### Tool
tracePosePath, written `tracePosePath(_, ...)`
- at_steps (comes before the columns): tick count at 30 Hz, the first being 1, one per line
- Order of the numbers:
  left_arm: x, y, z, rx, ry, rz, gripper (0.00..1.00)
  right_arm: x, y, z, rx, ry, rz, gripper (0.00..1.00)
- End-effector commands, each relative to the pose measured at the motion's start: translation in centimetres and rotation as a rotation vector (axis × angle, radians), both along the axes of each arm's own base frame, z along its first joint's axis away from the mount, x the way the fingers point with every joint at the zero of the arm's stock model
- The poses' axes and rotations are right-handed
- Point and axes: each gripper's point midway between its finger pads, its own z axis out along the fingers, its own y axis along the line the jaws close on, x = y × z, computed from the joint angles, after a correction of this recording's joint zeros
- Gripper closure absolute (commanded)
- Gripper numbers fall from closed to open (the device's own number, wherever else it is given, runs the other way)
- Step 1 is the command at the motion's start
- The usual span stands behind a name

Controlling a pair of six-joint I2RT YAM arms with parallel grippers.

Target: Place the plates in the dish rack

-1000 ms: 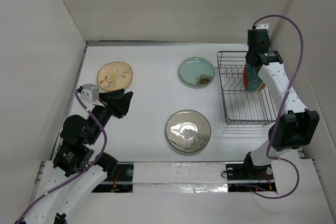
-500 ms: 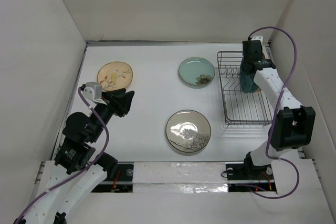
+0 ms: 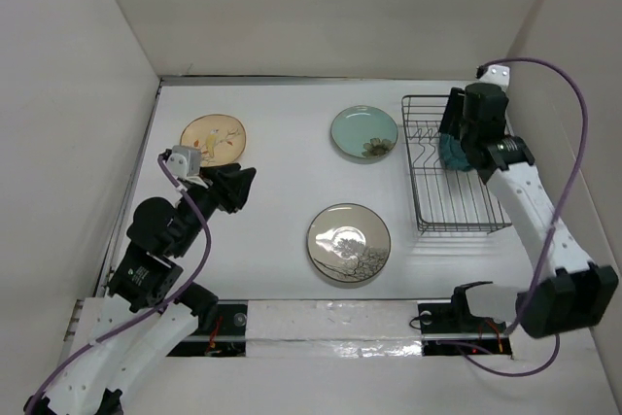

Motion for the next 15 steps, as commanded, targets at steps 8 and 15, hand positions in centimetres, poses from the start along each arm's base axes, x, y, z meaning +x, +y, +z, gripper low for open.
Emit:
tracePosePath(8, 0.4, -1.7, -0.4, 0.013, 0.013, -0.069, 0.85, -12.3, 19.6, 1.4, 0.527, -0.116, 0.595, 1.00)
tracePosePath(15, 0.5, -1.7, -0.5, 0.015, 0.017, -0.068, 1.00, -19.9, 22.5, -8.0, 0.642, 0.123, 0.498, 0.98)
